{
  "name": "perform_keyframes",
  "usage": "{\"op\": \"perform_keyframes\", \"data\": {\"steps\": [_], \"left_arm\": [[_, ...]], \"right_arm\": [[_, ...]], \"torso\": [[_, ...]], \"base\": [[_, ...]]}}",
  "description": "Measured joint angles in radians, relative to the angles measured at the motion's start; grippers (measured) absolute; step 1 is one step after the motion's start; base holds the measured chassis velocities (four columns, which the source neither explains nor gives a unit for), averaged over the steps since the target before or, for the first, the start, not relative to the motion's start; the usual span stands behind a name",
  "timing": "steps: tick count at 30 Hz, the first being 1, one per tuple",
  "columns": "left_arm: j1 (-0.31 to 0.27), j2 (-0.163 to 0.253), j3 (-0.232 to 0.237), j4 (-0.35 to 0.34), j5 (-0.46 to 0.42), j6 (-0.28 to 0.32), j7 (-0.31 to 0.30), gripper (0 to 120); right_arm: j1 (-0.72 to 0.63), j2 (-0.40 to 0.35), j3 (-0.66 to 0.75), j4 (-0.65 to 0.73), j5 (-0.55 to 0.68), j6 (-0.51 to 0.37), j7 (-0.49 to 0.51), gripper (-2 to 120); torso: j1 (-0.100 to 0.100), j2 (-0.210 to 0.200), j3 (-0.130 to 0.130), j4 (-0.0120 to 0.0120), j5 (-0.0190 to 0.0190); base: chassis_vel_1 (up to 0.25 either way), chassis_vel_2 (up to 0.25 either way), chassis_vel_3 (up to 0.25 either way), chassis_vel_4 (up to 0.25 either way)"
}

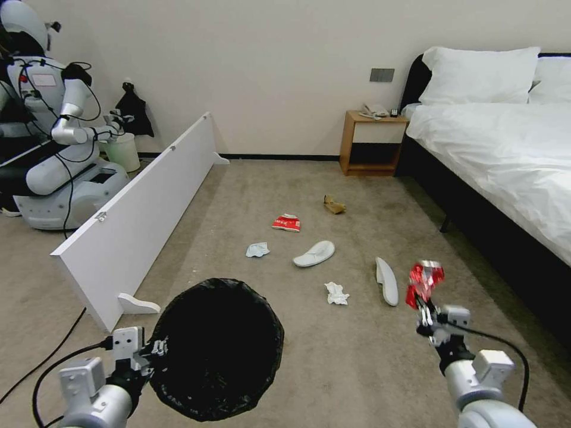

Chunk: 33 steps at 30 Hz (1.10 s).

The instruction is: Pick up the trash bin, then pick up the garbage from the floor and place it into the trash bin.

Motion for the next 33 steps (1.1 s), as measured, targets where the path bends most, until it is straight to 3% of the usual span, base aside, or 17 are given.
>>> {"op": "perform_keyframes", "data": {"steps": [1, 2, 4, 7, 10, 17, 23, 33], "left_arm": [[-0.003, 0.012, 0.002, 0.002, -0.02, 0.008, -0.004, 2], [-0.003, 0.012, 0.002, 0.002, -0.02, 0.008, -0.004, 2], [-0.003, 0.022, 0.001, 0.004, -0.042, 0.019, -0.014, 2], [0.001, 0.023, -0.002, 0.004, -0.054, 0.026, -0.016, 2], [0.02, 0.016, -0.008, 0.004, -0.066, 0.029, -0.02, 2], [0.034, -0.008, -0.02, -0.007, -0.073, 0.031, -0.031, 2], [0.044, -0.022, -0.032, -0.013, -0.073, 0.031, -0.035, 2], [0.038, -0.026, -0.041, -0.015, -0.083, 0.031, -0.035, 2]], "right_arm": [[0.027, -0.073, -0.038, 0.024, 0.022, 0.032, -0.035, 11], [0.027, -0.073, -0.038, 0.024, 0.022, 0.032, -0.035, 11], [0.069, -0.175, -0.085, 0.039, 0.059, 0.076, -0.1, 11], [0.101, -0.221, -0.112, 0.041, 0.101, 0.096, -0.146, 11], [0.251, -0.277, -0.228, 0.02, 0.222, 0.145, -0.229, 11], [0.52, -0.238, -0.495, -0.048, 0.335, 0.166, -0.279, 11], [0.651, -0.172, -0.686, -0.135, 0.347, 0.174, -0.292, 11], [0.673, -0.14, -0.818, -0.19, 0.329, 0.177, -0.287, 11]], "torso": [[0.0, 0.0, 0.0, 0.0, 0.0001], [0.0, 0.0, 0.0, 0.0, 0.0001], [0.0, 0.0, 0.0, 0.0001, -0.0001], [0.0, 0.0, 0.0, -0.0001, 0.0001], [0.0, 0.0, 0.0, -0.0002, 0.0002], [0.0, 0.0, 0.0, 0.0, -0.0001], [0.0, 0.0, 0.0, 0.0, -0.0001], [0.0, 0.0, 0.0, -0.0001, 0.0]], "base": [[0.0, 0.0, 0.0, 0.0], [0.0, 0.0, 0.0, 0.0], [0.0, 0.0, 0.0, 0.0], [0.0, 0.0, 0.0, 0.0], [0.0, 0.0, 0.0, 0.0], [0.0, 0.0, 0.0, 0.0], [0.0, 0.0, 0.0, 0.0], [0.0, 0.0, 0.0, 0.0]]}}
